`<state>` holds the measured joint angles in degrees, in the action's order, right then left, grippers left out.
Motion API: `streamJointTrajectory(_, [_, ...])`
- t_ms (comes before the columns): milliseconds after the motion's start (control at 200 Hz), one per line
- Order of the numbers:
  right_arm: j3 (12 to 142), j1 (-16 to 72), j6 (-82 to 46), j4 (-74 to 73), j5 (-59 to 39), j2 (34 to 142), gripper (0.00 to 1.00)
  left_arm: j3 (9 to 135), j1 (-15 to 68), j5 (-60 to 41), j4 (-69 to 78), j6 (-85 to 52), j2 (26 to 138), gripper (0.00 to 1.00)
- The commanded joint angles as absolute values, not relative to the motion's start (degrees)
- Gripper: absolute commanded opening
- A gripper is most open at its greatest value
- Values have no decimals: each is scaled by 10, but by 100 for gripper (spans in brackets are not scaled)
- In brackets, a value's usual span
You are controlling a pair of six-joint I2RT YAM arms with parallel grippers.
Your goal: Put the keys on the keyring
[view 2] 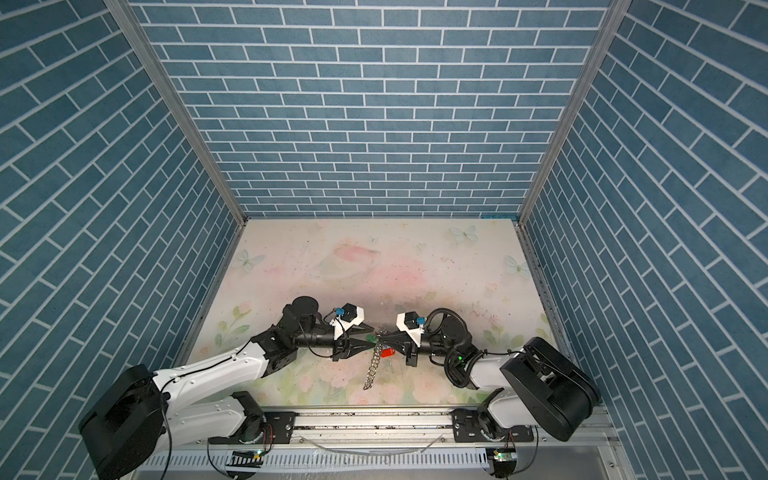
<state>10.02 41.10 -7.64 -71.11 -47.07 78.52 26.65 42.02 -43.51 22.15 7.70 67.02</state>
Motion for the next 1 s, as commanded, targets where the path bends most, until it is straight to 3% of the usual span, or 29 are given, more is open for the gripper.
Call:
streamJointTrajectory(0, [113, 412, -69, -726, -468, 771, 0, 268, 422, -405, 193, 97, 657, 41])
streamJointTrajectory(285, [111, 412, -72, -743, -484, 772, 0, 270, 422, -394, 207, 96, 665, 29])
streamJointTrajectory(705, [114, 413, -86, -779, -496, 795, 0, 273, 422, -454, 245, 77, 689, 25])
streamJointTrajectory(995, [116, 415, -95, -800, -503, 809, 0, 283, 422, -463, 247, 72, 707, 11])
